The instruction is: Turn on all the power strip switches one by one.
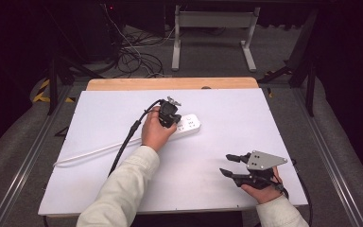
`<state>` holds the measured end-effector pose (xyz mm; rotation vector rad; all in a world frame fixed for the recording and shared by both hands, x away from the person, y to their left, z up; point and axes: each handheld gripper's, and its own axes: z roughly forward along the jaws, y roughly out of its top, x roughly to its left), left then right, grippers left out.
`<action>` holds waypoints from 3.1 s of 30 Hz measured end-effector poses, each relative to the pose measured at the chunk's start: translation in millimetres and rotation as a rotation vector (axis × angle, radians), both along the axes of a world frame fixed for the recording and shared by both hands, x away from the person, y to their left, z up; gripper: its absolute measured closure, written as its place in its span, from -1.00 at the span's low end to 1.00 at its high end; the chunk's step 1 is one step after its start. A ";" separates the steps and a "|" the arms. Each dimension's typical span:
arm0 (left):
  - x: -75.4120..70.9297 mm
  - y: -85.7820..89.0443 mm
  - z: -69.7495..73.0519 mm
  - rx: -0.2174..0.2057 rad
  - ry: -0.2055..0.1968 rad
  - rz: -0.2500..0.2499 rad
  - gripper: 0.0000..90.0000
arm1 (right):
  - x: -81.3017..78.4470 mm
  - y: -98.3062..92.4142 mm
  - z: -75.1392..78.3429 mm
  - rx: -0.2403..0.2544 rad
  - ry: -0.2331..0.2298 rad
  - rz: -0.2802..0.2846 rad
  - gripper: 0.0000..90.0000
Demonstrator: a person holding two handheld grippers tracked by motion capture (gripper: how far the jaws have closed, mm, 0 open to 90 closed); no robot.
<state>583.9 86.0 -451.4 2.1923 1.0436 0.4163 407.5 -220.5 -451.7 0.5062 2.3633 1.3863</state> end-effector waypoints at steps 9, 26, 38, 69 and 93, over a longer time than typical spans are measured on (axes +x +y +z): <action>0.4 0.1 -1.2 0.014 -0.004 -0.013 1.00 | -0.2 0.2 0.0 0.000 0.000 0.001 0.07; 1.2 0.3 -2.5 0.004 0.014 0.000 1.00 | 0.2 0.8 -0.7 -0.002 0.001 0.004 0.07; 1.5 0.2 -1.3 0.017 0.023 0.014 1.00 | -0.2 1.3 -1.1 -0.002 0.005 0.004 0.07; 10.6 -26.2 -1.6 -0.085 -0.023 -0.028 1.00 | 0.3 -1.2 -0.1 0.008 0.006 0.008 0.07; 13.3 -31.4 -5.7 -0.019 -0.036 0.000 1.00 | 0.1 0.0 -0.6 0.008 0.006 0.010 0.07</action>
